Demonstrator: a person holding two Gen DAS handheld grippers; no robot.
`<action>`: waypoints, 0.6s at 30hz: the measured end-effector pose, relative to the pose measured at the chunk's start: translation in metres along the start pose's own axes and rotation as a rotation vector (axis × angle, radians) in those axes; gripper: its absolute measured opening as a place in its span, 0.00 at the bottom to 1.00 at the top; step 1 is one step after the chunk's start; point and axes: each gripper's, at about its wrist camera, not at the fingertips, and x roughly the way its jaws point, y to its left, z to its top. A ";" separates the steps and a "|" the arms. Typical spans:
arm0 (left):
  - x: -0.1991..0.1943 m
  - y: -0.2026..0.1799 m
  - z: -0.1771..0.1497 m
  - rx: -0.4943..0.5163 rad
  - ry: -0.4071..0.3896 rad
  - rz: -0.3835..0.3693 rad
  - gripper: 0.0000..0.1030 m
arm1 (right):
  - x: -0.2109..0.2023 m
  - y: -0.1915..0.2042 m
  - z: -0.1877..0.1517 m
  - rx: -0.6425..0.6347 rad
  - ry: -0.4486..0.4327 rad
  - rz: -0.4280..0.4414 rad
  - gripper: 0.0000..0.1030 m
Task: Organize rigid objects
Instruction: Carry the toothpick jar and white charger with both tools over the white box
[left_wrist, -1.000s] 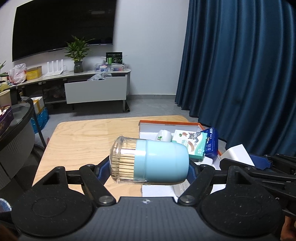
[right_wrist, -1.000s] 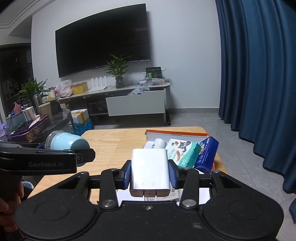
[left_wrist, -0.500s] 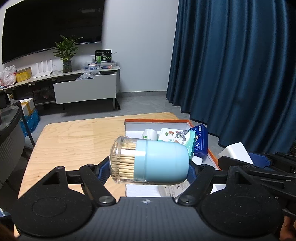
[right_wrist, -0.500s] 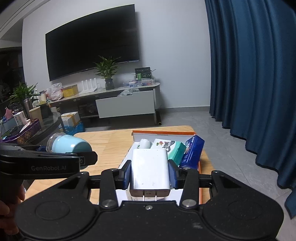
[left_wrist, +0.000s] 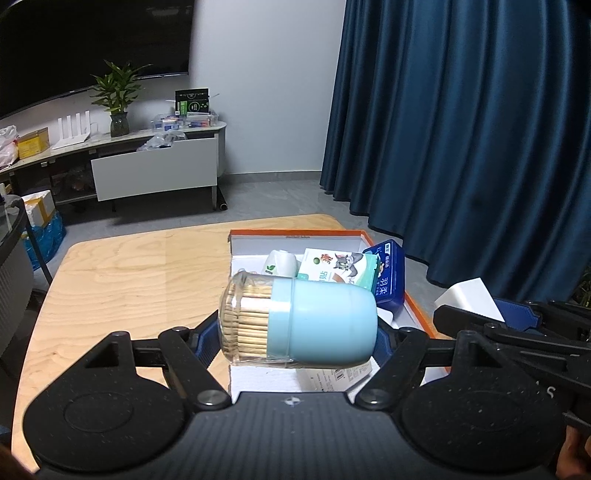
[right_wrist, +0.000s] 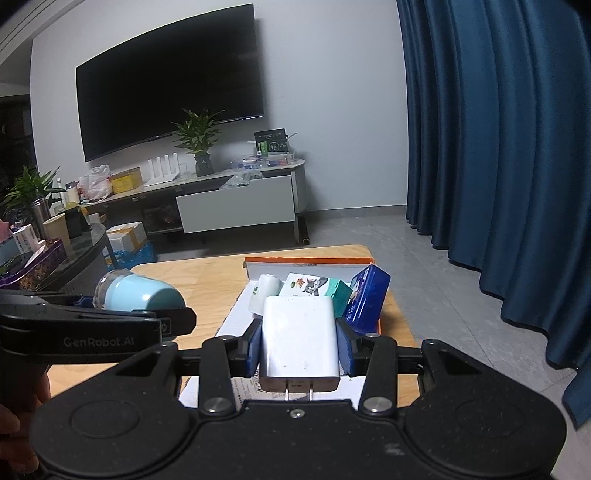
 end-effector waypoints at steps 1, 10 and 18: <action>0.001 -0.001 0.001 0.000 0.003 -0.002 0.76 | 0.001 -0.001 0.000 0.001 0.001 -0.003 0.49; 0.012 -0.003 0.007 0.002 0.016 -0.016 0.76 | 0.006 -0.007 0.005 0.010 -0.005 -0.016 0.49; 0.021 -0.010 0.011 0.014 0.028 -0.025 0.76 | 0.012 -0.011 0.014 0.007 -0.016 -0.018 0.49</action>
